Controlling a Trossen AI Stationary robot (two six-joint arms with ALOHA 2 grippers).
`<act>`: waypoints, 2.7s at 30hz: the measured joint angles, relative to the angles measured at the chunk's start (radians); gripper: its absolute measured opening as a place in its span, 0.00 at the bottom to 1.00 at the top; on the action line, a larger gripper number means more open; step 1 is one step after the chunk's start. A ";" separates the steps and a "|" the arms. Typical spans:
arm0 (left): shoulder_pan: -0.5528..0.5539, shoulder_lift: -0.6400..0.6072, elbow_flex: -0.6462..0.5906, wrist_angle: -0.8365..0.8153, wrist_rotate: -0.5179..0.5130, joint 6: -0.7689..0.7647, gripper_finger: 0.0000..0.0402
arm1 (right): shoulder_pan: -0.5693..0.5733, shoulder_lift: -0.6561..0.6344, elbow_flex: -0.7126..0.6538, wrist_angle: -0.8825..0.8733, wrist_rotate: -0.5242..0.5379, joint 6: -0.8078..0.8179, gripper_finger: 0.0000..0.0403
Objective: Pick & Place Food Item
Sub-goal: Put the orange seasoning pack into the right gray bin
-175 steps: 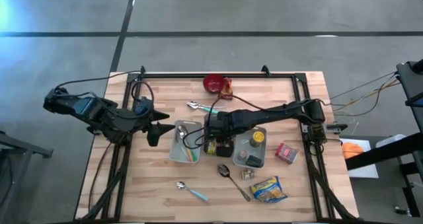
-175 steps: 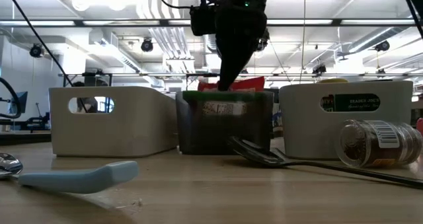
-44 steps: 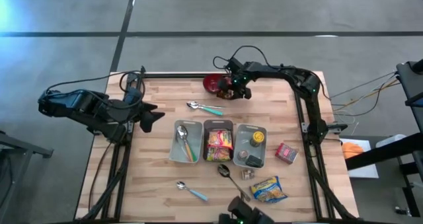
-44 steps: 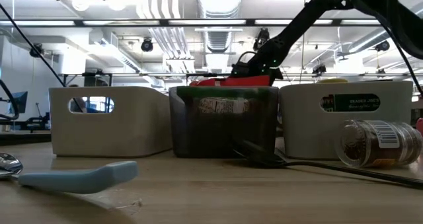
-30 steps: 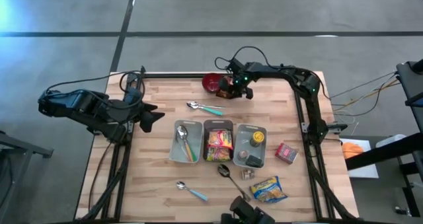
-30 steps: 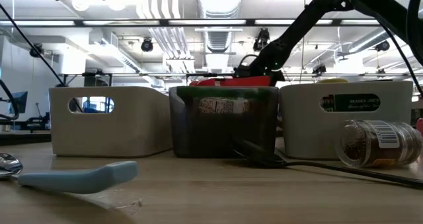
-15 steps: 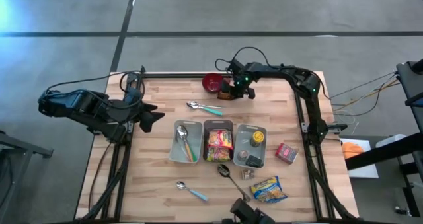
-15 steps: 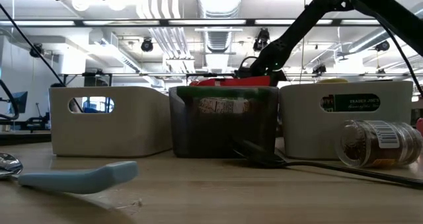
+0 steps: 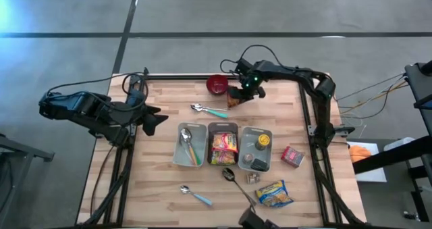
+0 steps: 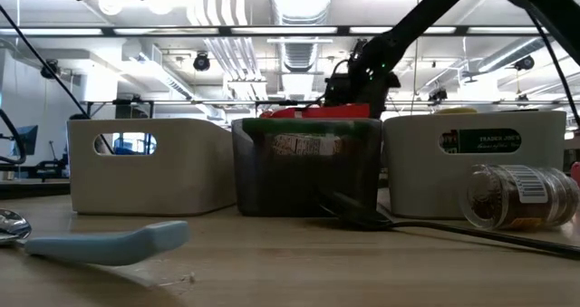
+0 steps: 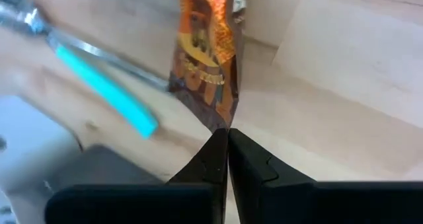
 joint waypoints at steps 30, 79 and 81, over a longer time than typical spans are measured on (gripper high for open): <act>0.001 0.000 0.000 0.000 0.000 0.064 0.72 | 0.060 -0.223 0.000 -0.125 -0.022 -0.347 0.03; 0.086 0.187 0.001 0.097 -0.006 0.333 0.72 | 0.119 -0.141 -0.037 -0.181 0.111 0.017 0.71; 0.086 0.187 0.001 0.096 -0.006 0.333 0.72 | 0.120 -0.133 -0.061 -0.173 0.124 0.050 0.73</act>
